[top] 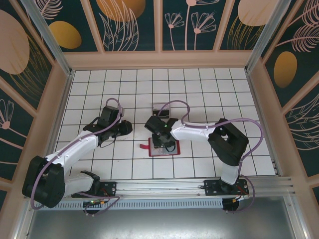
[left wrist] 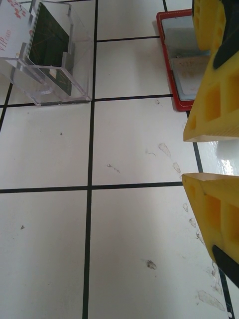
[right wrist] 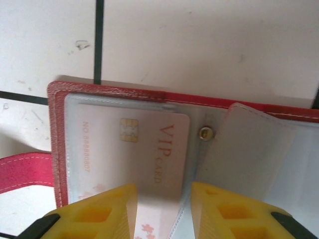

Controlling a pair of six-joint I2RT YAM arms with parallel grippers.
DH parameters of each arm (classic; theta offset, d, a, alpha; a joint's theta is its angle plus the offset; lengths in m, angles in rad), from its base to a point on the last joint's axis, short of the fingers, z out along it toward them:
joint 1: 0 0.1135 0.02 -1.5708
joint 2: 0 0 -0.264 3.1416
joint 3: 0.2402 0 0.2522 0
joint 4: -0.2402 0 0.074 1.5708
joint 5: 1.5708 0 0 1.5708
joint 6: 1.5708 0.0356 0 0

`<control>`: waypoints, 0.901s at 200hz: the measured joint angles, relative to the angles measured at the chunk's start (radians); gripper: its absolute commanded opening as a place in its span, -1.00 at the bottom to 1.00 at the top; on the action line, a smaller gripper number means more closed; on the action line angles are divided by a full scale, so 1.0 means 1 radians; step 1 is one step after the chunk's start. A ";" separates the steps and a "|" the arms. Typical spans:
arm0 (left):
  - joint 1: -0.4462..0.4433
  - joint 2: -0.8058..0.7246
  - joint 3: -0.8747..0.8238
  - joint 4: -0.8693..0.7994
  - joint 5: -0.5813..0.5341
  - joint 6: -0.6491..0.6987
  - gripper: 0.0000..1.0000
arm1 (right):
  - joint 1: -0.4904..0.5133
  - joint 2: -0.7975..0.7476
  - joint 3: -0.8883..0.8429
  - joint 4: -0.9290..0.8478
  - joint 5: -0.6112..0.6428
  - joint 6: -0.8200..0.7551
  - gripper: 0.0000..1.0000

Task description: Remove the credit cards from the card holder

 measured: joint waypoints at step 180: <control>-0.132 0.094 0.046 -0.002 -0.023 -0.021 -0.53 | 0.002 -0.031 0.013 -0.160 0.159 0.042 -0.14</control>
